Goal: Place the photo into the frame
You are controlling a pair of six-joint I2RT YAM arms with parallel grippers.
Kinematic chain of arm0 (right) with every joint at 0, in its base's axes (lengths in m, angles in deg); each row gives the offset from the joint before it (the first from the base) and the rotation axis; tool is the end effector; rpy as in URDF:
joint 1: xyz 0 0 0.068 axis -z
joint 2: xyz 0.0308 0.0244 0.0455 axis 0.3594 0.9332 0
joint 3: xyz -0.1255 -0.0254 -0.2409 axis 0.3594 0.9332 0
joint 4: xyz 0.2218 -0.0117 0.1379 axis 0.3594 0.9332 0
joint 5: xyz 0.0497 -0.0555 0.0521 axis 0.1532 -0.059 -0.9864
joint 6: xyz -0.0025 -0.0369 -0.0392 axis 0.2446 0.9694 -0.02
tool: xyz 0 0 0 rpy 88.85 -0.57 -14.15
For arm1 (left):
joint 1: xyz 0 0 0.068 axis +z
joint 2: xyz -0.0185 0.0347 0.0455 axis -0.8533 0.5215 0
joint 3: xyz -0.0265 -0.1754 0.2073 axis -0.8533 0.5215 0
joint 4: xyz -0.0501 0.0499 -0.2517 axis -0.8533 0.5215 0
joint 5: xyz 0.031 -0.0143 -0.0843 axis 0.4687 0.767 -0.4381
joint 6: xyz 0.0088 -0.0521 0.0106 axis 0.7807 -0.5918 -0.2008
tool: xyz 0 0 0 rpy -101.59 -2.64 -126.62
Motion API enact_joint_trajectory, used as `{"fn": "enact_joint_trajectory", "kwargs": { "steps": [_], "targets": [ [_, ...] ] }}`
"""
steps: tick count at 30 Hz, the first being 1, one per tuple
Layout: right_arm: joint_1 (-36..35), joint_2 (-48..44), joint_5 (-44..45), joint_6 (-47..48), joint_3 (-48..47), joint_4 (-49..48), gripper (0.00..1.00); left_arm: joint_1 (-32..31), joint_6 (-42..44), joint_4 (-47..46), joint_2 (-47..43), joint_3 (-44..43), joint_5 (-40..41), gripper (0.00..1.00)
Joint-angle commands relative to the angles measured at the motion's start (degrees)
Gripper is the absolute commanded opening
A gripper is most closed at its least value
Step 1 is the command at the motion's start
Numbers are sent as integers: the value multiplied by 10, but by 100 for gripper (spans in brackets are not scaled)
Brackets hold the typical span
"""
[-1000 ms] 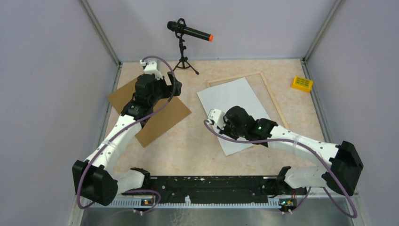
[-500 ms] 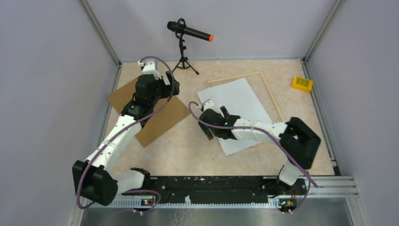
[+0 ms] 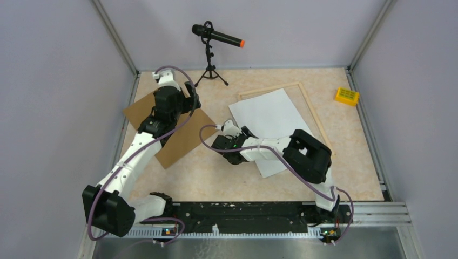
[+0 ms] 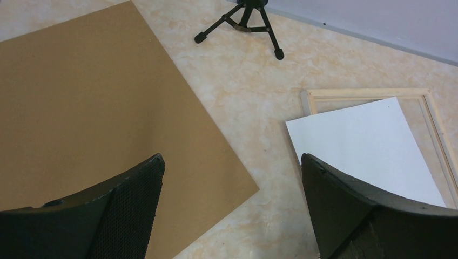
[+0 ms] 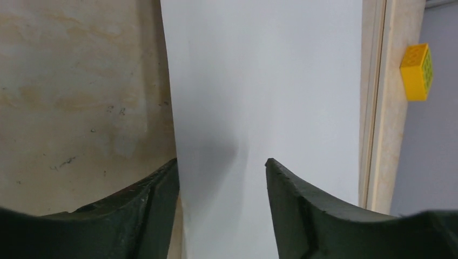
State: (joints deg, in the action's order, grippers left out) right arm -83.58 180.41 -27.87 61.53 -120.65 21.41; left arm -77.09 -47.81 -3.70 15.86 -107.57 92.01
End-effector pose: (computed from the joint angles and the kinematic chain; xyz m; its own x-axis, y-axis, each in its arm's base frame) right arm 0.2036 0.3279 0.1511 -0.5433 -0.6277 -0.5575 -0.2184 0.7469 -0.6281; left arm 0.2607 -0.0778 0.3435 -0.3364 -0.3009 -0.8924 -0.0634 0.9527 -0.2973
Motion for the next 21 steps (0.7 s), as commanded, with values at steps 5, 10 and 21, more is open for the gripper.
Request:
{"fn": "enact_joint_trajectory", "kwargs": {
  "steps": [5,10,21],
  "targets": [
    [-3,-17,35,4,-34,8,21,2,-4,-9,-16,-24,0,99],
    [13,-39,24,3,-25,5,0,2,-3,-12,-18,-23,-3,99],
    [74,-69,-31,0,12,-50,0,2,-2,-17,-17,-20,-15,99]
  ]
}}
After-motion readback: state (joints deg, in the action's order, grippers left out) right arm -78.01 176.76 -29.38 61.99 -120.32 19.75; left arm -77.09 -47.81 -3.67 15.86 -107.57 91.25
